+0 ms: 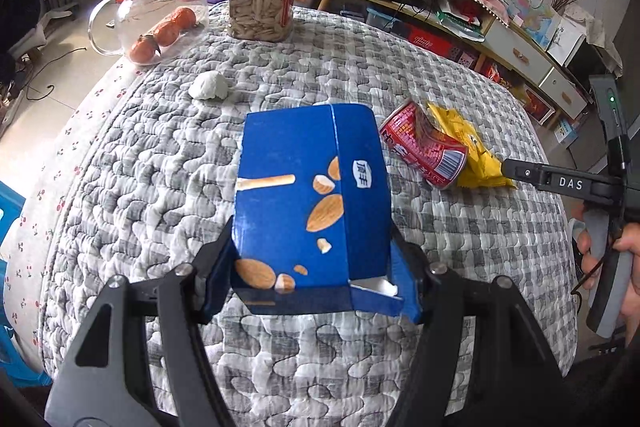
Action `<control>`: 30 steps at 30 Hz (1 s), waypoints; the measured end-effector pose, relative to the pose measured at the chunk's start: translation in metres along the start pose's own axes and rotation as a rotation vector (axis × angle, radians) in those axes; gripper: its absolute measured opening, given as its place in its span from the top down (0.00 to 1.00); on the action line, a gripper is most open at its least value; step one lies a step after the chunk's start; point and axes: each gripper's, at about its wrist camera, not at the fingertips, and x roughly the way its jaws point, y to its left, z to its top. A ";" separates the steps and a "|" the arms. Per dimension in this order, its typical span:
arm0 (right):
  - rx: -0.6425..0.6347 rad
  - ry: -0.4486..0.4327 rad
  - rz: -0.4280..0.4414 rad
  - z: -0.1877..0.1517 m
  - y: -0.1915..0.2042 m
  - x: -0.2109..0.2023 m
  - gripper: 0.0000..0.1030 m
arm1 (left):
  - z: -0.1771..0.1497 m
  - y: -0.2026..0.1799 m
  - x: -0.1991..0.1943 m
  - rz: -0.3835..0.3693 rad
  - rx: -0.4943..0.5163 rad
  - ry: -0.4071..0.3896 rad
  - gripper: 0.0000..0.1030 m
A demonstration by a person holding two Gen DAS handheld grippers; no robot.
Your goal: Collect trash
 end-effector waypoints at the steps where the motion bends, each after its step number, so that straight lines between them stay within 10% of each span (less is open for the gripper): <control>1: -0.022 0.009 -0.003 0.003 0.006 0.007 0.17 | 0.000 0.003 0.000 0.000 -0.003 0.005 0.34; 17: -0.301 0.091 -0.086 0.027 0.060 0.067 0.19 | 0.006 0.022 0.008 -0.041 -0.057 0.055 0.34; 30: -0.254 0.045 -0.024 0.017 0.057 0.034 0.38 | 0.004 0.023 0.003 -0.055 -0.064 0.053 0.34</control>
